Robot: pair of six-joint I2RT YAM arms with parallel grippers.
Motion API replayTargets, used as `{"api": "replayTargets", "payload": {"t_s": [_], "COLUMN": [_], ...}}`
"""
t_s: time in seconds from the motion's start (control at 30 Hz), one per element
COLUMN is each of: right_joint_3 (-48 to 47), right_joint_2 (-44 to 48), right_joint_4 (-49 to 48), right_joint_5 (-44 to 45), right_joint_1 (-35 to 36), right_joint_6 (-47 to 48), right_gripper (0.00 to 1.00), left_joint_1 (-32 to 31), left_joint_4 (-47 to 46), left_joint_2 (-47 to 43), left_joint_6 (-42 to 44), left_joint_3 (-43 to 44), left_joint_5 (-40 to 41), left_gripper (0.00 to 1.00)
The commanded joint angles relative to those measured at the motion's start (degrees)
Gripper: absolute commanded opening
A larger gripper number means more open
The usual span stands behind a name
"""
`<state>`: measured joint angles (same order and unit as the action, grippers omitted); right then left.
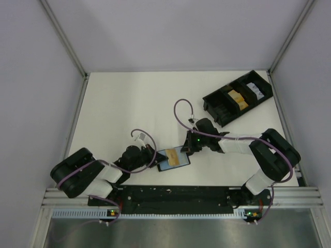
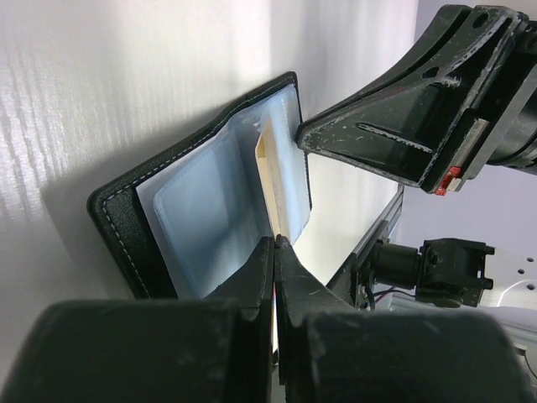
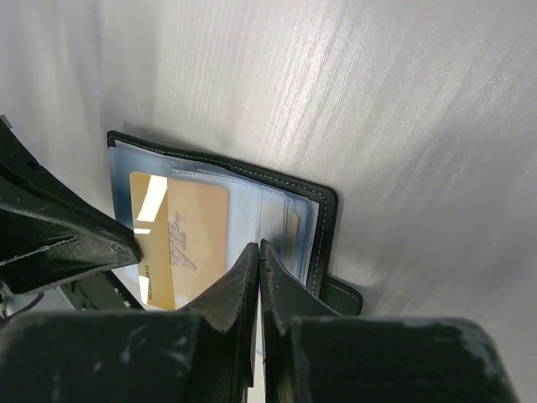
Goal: Take the credit cards out of the card holder
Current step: Remove the credit card from the card holder.
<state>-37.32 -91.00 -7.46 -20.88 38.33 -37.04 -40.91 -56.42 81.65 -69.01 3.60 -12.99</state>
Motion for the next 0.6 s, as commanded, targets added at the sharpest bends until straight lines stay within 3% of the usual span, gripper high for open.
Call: {"api": "replayTargets", "payload": {"t_s": [0.0,0.23,0.37,0.57], "right_joint_3": [-1.26,-1.44,-2.84,-2.32], "right_joint_2": [2.32,4.08,0.92,-4.18], "right_joint_4": [1.41,-4.04,-5.89,-6.43], "right_joint_5": [0.33,-4.51,-7.77,-6.01], "right_joint_1": [-0.71,-0.01,1.05,0.87], "right_joint_6": [2.06,1.62,1.71,0.74], "right_gripper": [0.00,0.08,0.10,0.10], "left_joint_1": [0.30,0.30,0.21,0.30], "left_joint_4": [4.56,5.45,5.62,5.45], "left_joint_2": [-3.25,-3.07,-3.07,-3.33], "left_joint_6": [2.48,2.30,2.57,2.48], "left_joint_3": [-1.75,-1.57,-1.31,-1.57], "left_joint_5": [0.87,1.04,1.04,1.22], "left_gripper": [0.00,0.00,0.00,0.00]}}
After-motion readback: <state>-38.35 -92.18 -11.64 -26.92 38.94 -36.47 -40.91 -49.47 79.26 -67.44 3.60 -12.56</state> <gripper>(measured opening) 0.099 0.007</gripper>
